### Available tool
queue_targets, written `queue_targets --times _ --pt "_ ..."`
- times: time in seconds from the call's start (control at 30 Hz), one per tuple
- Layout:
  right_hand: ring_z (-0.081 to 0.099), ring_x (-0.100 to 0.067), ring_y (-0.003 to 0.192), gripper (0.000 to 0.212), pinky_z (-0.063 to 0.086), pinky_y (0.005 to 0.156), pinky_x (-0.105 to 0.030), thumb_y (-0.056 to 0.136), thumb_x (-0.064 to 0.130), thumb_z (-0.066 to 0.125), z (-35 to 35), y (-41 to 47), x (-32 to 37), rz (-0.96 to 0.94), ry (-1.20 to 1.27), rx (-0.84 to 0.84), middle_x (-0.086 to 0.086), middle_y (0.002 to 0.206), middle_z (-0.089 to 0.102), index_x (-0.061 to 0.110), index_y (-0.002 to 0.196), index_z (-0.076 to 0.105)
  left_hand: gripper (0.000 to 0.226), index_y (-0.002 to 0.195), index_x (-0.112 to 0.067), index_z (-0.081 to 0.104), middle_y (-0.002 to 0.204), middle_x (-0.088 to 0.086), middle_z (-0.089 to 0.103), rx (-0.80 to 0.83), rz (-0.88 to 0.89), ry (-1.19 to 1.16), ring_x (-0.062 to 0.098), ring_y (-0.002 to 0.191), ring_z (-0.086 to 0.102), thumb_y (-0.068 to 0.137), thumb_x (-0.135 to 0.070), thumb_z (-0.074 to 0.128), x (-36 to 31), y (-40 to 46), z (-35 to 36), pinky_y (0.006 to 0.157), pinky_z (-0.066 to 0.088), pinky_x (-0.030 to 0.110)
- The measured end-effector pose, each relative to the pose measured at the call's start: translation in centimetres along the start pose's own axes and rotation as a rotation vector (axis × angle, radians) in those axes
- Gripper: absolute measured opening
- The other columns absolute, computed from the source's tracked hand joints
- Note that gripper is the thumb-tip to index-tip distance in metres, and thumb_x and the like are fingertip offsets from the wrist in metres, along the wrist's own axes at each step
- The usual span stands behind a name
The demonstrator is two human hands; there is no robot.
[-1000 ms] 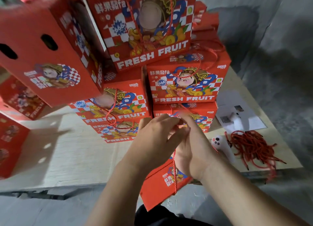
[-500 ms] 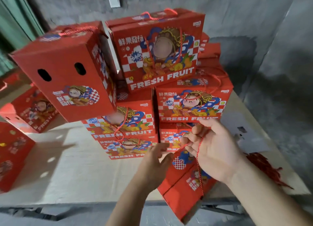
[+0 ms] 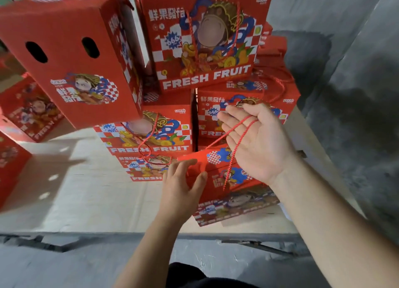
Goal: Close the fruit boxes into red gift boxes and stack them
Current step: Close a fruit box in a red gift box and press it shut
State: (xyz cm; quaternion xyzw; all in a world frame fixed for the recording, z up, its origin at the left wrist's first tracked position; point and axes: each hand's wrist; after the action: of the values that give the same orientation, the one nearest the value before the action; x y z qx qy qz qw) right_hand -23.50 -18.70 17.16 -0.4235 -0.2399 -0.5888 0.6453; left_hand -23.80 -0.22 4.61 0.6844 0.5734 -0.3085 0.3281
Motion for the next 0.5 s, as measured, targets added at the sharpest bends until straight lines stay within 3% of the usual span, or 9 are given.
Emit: queue_targets --times 0.1,0.2,0.27,0.33,0.4,0.5 --pt "0.048 -0.014 0.141 0.036 0.026 0.124 -0.039 0.099 0.042 0.057 -1.9 0.7 -1.9 0.009 -0.238 -0.032 0.001 0.144 0.062 0.024 0.129 0.065 0.063 0.143 -0.027 0.057 0.149 -0.003 0.049 0.148 0.018 0.135 0.02 0.135 0.043 0.093 -0.064 0.06 1.4 -0.3 1.3 0.114 0.042 0.044" --pt "0.051 -0.011 0.137 0.058 0.03 0.124 -0.04 0.094 0.054 0.064 -5.4 0.4 -4.1 0.18 -0.586 0.056 0.004 0.15 0.056 0.029 0.145 0.053 0.07 0.154 -0.026 0.046 0.161 -0.005 0.036 0.266 0.014 0.29 0.024 0.142 0.037 0.096 -0.063 0.057 3.5 -0.6 2.7 0.118 0.034 0.04" --pt "0.056 -0.008 0.129 0.059 0.039 0.118 -0.042 0.091 0.058 0.066 -8.1 -0.2 -5.0 0.222 -0.949 0.049 0.011 0.146 0.057 0.029 0.142 0.057 0.07 0.158 -0.03 0.038 0.164 -0.008 0.026 0.298 0.027 0.287 0.024 0.143 0.035 0.097 -0.062 0.055 4.7 -0.9 3.3 0.118 0.035 0.04" --pt "0.065 -0.008 0.109 0.045 0.05 0.104 -0.042 0.093 0.058 0.062 -11.0 -0.6 -5.9 0.124 -1.275 -0.133 0.01 0.127 0.07 0.023 0.121 0.069 0.067 0.159 -0.032 0.034 0.165 -0.009 0.019 0.298 0.059 0.269 0.023 0.142 0.036 0.1 -0.055 0.057 5.6 -1.1 3.8 0.117 0.037 0.04" --pt "0.064 -0.016 0.101 0.038 0.054 0.094 -0.04 0.095 0.054 0.06 -13.1 -0.9 -7.2 0.001 -1.44 -0.382 0.001 0.116 0.071 0.023 0.116 0.068 0.062 0.158 -0.032 0.036 0.164 -0.008 0.018 0.27 0.069 0.228 0.024 0.141 0.039 0.102 -0.044 0.061 6.3 -1.4 4.2 0.112 0.04 0.037" --pt "0.04 -0.033 0.138 0.072 0.04 0.112 -0.05 0.092 0.059 0.062 -14.2 -1.1 -10.4 -0.208 -1.53 -0.514 -0.014 0.15 0.043 0.023 0.151 0.042 0.066 0.158 -0.031 0.039 0.167 -0.006 0.016 0.176 -0.005 0.171 0.026 0.141 0.045 0.099 -0.038 0.067 6.6 -1.4 4.2 0.105 0.048 0.038"
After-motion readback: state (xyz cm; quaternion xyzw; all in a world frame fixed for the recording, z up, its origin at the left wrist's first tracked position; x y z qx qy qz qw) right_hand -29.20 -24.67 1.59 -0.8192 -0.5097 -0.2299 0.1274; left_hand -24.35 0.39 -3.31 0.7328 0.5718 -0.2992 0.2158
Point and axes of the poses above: each hand's wrist, its own y-axis towards the middle knuckle, its own z-axis out of the palm, x = y × z
